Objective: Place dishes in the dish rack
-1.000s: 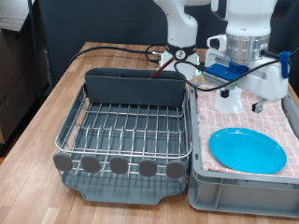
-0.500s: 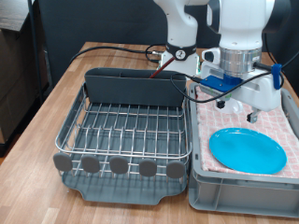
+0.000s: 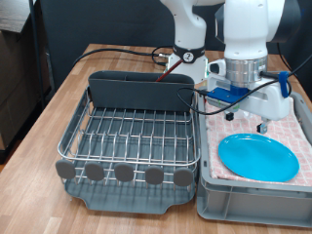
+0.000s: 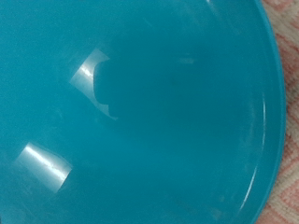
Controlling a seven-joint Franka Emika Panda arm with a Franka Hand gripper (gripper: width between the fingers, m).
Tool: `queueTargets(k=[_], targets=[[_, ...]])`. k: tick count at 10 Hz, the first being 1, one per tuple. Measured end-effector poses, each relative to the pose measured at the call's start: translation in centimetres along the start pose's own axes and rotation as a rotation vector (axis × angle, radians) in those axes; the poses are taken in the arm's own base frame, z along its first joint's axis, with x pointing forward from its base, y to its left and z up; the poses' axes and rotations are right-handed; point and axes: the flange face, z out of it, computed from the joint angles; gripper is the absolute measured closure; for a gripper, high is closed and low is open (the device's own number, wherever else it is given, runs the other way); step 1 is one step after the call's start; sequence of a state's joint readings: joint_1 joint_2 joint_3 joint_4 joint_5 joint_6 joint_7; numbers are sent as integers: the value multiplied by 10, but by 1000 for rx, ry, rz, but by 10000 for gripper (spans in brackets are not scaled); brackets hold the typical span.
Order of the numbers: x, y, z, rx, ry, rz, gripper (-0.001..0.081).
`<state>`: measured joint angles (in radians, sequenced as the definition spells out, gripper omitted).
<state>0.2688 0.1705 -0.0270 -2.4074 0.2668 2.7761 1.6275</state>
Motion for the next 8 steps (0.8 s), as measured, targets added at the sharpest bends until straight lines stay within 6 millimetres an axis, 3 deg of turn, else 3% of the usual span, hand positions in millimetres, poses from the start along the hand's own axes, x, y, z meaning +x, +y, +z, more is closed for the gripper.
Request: queueTargets(k=[8], targets=[[8,8,25,26,-39,-27,3]])
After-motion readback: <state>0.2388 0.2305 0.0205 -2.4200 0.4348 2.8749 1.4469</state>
